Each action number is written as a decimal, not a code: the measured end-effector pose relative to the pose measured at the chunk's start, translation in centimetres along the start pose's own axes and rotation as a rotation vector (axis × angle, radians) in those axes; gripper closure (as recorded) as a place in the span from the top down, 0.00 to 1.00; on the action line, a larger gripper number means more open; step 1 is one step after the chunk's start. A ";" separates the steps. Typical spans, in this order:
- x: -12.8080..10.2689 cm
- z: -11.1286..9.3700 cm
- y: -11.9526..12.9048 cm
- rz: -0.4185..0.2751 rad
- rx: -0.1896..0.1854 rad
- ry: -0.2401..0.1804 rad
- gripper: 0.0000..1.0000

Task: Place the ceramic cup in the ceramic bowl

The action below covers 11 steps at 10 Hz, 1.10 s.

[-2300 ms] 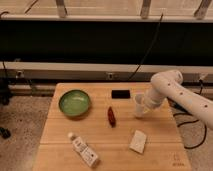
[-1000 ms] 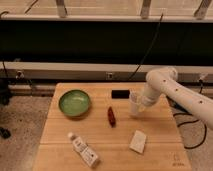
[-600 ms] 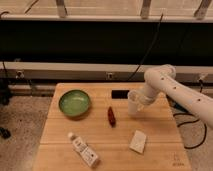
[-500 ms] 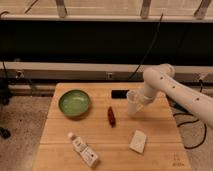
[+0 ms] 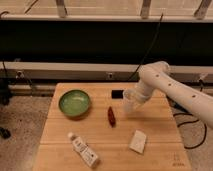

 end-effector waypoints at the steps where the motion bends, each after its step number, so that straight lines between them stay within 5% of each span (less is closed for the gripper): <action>1: -0.3 -0.1 -0.3 -0.009 0.000 -0.002 0.00; 11: -4.7 -0.8 -3.0 -0.082 -0.004 -0.008 0.00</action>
